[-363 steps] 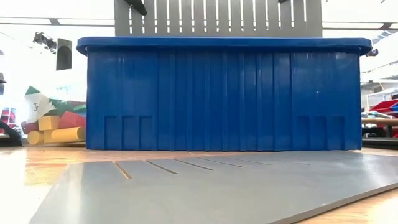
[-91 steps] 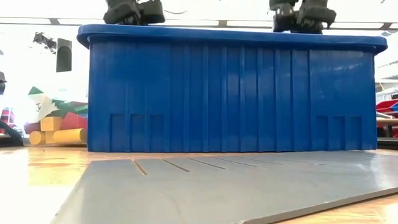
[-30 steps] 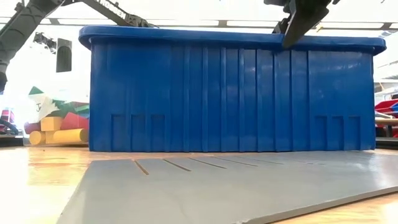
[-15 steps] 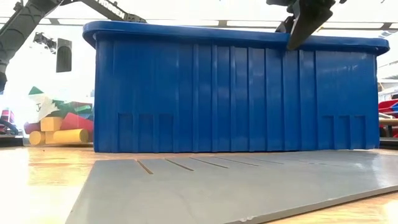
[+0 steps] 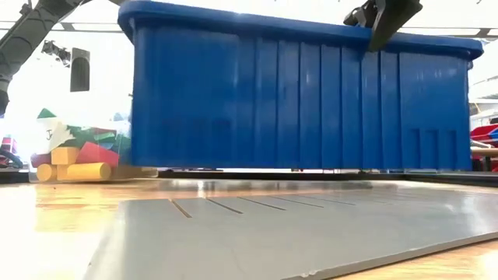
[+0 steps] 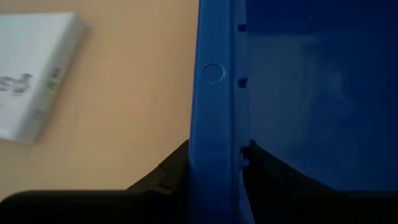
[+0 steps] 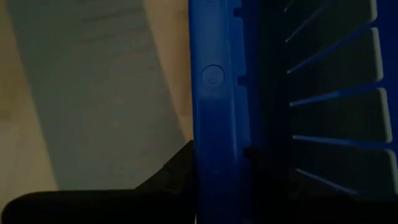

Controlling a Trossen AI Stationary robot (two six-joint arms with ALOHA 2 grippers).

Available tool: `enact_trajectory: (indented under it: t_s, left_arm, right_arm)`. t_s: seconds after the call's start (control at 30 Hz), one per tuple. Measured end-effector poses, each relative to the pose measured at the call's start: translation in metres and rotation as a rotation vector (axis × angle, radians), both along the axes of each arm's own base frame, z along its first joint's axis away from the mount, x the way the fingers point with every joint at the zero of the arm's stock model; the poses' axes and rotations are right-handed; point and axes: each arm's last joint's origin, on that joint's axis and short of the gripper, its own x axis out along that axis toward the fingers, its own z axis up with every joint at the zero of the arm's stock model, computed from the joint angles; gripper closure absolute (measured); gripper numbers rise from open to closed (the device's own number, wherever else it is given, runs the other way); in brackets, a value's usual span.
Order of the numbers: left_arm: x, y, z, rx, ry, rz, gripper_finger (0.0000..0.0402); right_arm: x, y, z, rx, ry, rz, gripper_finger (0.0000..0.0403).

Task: Sort blocks
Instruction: Assemble the blue bin using bin divider

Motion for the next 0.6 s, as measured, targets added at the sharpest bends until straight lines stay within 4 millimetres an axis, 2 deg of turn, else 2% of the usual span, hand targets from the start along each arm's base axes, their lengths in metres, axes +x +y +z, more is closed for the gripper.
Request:
enact_trajectory:
  t_s: [0.17,0.33,0.5,0.6]
  left_arm:
    - [-0.003,-0.004,0.026,0.026,-0.019,0.061,0.0285]
    - [-0.006,-0.008,0.045,0.049,-0.036,0.120,0.0285]
    - [-0.007,-0.008,0.047,0.051,-0.027,0.173,0.0285]
    - [-0.007,-0.008,0.041,0.020,-0.015,0.202,0.0285]
  right_arm:
    - [-0.008,-0.007,0.008,-0.104,0.072,0.013,0.0303]
    - [-0.015,-0.021,0.008,-0.200,0.149,-0.016,0.0303]
    - [-0.022,-0.039,0.006,-0.221,0.224,-0.087,0.0302]
    - [-0.027,-0.049,0.006,-0.226,0.262,-0.129,0.0300]
